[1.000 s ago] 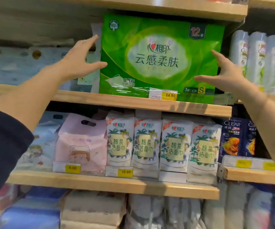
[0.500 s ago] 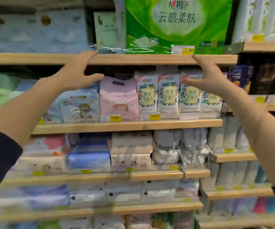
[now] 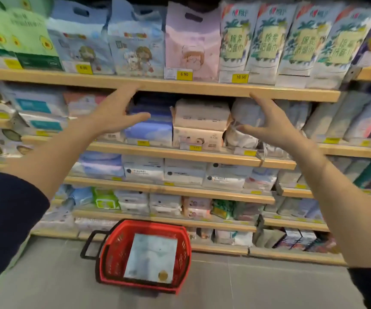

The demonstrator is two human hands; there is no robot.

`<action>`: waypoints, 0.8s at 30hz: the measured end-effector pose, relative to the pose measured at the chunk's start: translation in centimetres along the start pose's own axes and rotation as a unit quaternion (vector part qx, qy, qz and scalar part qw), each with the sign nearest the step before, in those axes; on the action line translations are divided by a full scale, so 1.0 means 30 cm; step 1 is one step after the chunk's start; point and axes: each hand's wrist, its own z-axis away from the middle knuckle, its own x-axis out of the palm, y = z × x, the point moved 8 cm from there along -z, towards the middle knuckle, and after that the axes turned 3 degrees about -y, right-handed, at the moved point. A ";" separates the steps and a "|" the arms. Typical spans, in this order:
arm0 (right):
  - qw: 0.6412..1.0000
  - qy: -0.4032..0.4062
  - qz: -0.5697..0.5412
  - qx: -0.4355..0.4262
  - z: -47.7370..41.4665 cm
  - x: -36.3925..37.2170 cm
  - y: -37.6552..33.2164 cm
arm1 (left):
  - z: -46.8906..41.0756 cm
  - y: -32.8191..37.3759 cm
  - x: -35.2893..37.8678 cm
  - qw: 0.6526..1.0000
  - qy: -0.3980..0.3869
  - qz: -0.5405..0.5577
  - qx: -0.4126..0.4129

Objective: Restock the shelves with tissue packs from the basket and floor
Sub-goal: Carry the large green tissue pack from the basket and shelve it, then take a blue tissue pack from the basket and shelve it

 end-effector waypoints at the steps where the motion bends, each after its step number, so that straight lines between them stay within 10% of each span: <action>1: 1.000 -0.012 -0.004 0.000 0.026 0.046 0.006 | 0.042 -0.015 0.044 1.000 -0.013 0.005 -0.009; 24: 0.967 -0.191 -0.131 0.109 0.427 0.928 -0.050 | 0.739 -0.510 0.594 0.959 -0.207 0.102 -0.166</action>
